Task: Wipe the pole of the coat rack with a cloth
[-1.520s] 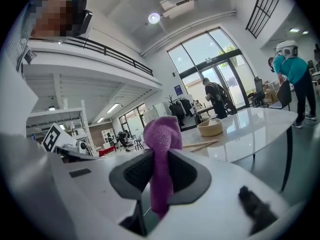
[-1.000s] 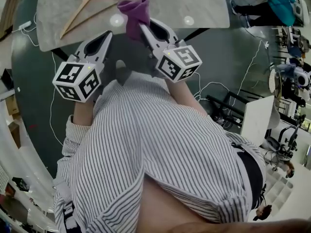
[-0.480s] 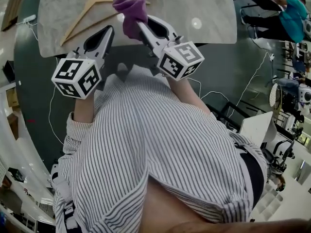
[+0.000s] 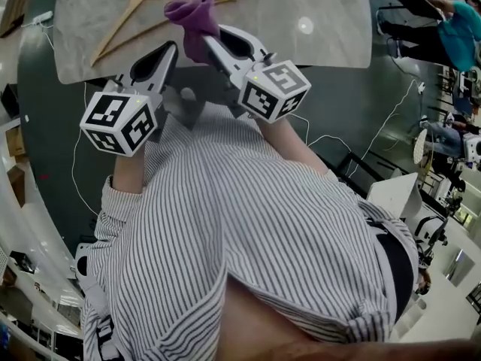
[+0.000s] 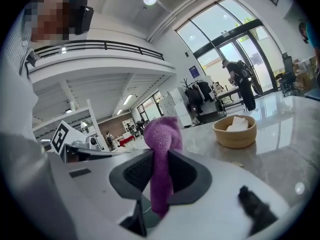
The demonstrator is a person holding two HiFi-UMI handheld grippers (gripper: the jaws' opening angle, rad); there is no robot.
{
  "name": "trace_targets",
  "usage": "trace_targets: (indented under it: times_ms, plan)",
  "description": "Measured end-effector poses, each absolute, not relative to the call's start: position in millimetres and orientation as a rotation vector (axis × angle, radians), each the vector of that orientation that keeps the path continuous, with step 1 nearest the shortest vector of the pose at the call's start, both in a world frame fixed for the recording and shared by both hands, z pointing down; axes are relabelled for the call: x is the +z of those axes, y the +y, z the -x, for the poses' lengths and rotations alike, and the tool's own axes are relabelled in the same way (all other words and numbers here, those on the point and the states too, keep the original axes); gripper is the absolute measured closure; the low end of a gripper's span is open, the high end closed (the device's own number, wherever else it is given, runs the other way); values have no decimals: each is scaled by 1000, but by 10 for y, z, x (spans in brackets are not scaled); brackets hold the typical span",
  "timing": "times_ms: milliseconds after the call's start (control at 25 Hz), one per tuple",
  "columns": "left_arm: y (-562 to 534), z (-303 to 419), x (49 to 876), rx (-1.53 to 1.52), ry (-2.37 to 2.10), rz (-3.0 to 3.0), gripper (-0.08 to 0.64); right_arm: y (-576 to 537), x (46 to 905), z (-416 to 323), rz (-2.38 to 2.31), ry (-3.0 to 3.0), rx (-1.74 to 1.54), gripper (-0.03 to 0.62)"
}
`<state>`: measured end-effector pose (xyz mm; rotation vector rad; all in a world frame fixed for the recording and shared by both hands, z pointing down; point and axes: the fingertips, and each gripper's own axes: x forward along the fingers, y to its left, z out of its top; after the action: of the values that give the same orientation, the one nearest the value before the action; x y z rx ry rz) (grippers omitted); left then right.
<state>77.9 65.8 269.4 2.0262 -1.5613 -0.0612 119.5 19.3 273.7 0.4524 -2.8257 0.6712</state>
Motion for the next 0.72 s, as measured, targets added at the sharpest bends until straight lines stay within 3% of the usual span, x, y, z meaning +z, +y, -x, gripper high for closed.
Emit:
trace_targets:
  times_ms: [720]
  plan:
    - [-23, 329, 2937, 19, -1423, -2051, 549, -580, 2952, -207, -652, -2780, 753, 511]
